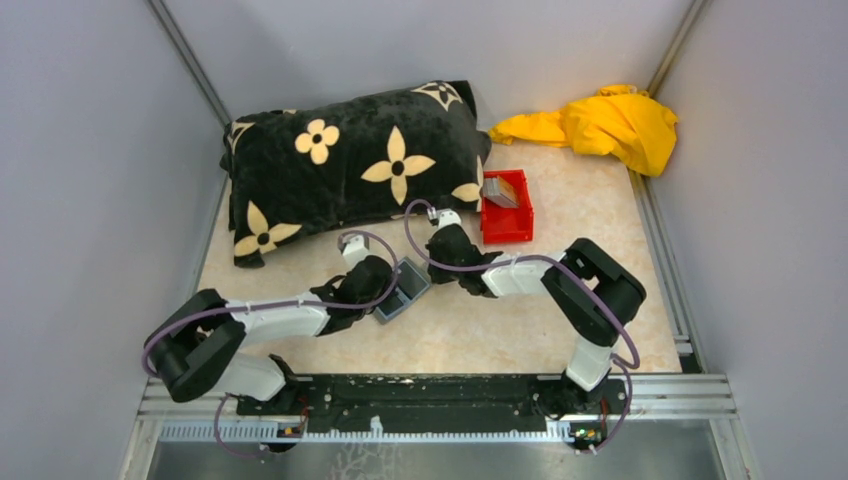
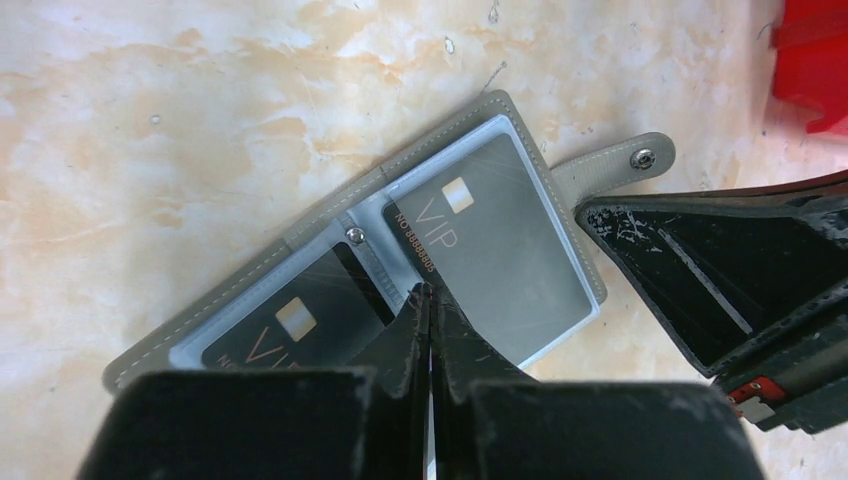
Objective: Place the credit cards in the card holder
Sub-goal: Insert the credit card into the card holder, then adjust the card holder at the center of the board.
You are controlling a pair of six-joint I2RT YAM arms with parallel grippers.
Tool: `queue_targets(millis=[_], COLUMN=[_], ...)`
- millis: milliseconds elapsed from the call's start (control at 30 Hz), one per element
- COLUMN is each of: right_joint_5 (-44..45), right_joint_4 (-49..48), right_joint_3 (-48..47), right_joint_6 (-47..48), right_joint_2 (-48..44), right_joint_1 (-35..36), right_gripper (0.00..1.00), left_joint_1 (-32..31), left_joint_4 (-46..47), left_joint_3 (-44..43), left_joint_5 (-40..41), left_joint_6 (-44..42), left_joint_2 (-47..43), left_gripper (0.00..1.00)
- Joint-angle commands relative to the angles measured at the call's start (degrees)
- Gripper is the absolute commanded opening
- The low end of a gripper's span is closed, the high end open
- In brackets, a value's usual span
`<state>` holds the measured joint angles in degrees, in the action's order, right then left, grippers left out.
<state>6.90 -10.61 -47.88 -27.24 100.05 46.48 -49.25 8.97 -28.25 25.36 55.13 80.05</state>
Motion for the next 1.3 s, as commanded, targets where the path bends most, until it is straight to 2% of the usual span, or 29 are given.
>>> queue_targets(millis=[0, 267, 367, 467, 567, 633, 733, 900, 1033, 1267], right_joint_5=[2.54, 5.04, 5.93, 7.25, 8.53, 9.33, 11.43, 13.13, 14.14, 12.26], right_joint_4=[6.00, 7.78, 9.16, 10.66, 12.79, 13.92, 15.76, 19.04, 20.95, 21.88], right_joint_3=[2.16, 2.91, 2.36, 1.32, 0.22, -0.42, -1.88, -6.72, -11.15, -17.19], right_joint_6=[-0.19, -1.24, -0.90, -0.16, 0.63, 1.32, 2.61, 5.59, 8.09, 10.31], right_joint_2=[-1.82, -4.83, -8.51, -11.23, -13.67, -15.11, -16.66, -18.22, -17.09, -13.50], right_joint_1=[0.79, 3.50, 3.79, 3.88, 3.88, 3.89, 3.78, 1.38, -2.12, -9.81], right_gripper=[0.00, 0.00, 0.00, 0.00, 0.00, 0.05, 0.13, 0.15, 0.15, 0.14], left_joint_1=[-0.34, -0.34, -0.35, -0.32, -0.35, -0.45, -0.54, -0.66, -0.65, -0.58], left_joint_4=[-2.35, -5.45, -8.64, -14.48, -20.73, -23.13, -25.53, -29.81, -31.71, -29.14], left_joint_3=[2.01, 1.68, 0.87, 0.71, 2.50, 4.66, 8.69, 10.80, 10.26, 10.47], left_joint_5=[3.05, 5.96, 7.14, 7.79, 7.25, 6.09, 5.08, 5.83, 5.94, 6.01], left_joint_6=[-0.90, -3.03, -2.58, 0.61, 5.55, 8.58, 12.35, 16.04, 16.93, 17.12], left_joint_2=[-5.35, -12.61, -16.10, -19.91, -23.96, -26.85, -31.35, -35.30, -33.80, -27.70], left_gripper=[0.02, 0.11, 0.19, 0.27, 0.29, 0.30, 0.30, 0.23, 0.17, 0.14])
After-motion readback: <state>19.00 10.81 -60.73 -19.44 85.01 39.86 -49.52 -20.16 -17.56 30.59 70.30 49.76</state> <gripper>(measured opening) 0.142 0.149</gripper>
